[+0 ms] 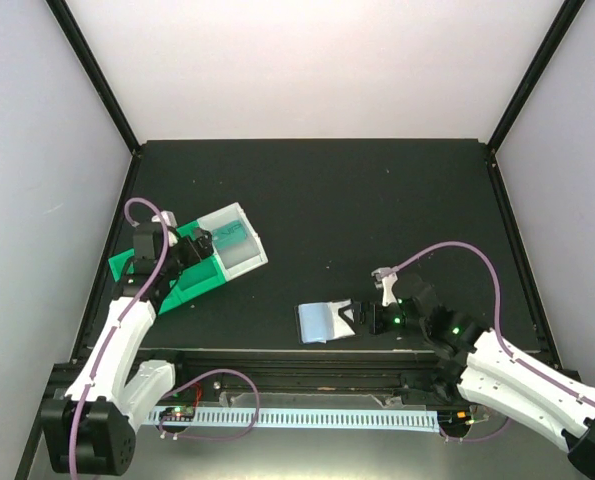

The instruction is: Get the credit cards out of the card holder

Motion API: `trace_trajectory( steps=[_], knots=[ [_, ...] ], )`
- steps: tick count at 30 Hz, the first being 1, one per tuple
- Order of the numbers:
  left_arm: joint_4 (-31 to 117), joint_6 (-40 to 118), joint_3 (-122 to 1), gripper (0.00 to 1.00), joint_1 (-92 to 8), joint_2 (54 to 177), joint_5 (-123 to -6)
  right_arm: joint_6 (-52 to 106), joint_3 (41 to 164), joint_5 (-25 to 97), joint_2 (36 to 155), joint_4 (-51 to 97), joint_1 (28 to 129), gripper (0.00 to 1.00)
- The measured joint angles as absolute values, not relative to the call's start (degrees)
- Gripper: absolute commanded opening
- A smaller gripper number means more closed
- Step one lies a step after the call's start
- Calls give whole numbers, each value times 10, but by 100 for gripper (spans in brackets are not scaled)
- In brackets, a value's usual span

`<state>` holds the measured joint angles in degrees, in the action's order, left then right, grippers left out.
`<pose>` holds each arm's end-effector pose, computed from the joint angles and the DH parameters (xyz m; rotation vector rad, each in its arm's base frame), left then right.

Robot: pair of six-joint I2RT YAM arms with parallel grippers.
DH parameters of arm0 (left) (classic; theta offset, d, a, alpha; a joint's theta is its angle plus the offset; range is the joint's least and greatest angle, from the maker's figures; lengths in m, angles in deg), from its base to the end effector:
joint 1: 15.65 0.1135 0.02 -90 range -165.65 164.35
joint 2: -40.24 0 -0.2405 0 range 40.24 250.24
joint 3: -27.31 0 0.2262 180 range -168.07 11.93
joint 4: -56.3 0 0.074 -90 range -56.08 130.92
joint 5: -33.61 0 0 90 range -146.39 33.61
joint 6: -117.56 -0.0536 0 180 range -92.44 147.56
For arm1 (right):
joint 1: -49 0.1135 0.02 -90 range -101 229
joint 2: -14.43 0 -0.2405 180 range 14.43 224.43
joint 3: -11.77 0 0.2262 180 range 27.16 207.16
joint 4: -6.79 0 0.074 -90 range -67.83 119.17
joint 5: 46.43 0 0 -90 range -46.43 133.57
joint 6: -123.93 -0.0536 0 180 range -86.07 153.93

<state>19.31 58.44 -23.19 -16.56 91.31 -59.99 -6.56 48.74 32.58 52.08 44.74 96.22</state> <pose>0.1961 -0.0065 0.2206 -0.5483 2.1830 -0.3716 0.0976 0.1205 0.1787 -0.2560 2.4299 0.9826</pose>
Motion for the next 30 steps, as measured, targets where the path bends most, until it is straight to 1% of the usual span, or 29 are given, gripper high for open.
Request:
trace_trajectory(
  steps=[4, 8, 11, 14, 22, 26, 30],
  knots=[
    [195, 585, -201, 99, -166, 878, -706, -64, 510, 360, 533, 480, 962, 100],
    [186, 589, -183, 99, -171, 871, -801, -64, 544, 385, 533, 515, 962, 100],
    [181, 587, -183, 99, -181, 871, -845, -65, 579, 417, 528, 544, 962, 100],
    [169, 582, -188, 99, -212, 868, -876, -69, 612, 455, 514, 570, 962, 100],
    [159, 584, -237, 99, -394, 813, -888, -69, 714, 537, 493, 635, 962, 100],
    [158, 584, -261, 99, -436, 796, -880, -59, 749, 546, 471, 648, 962, 100],
    [144, 582, -297, 99, -443, 787, -869, -47, 775, 549, 446, 656, 962, 100]
  ],
)
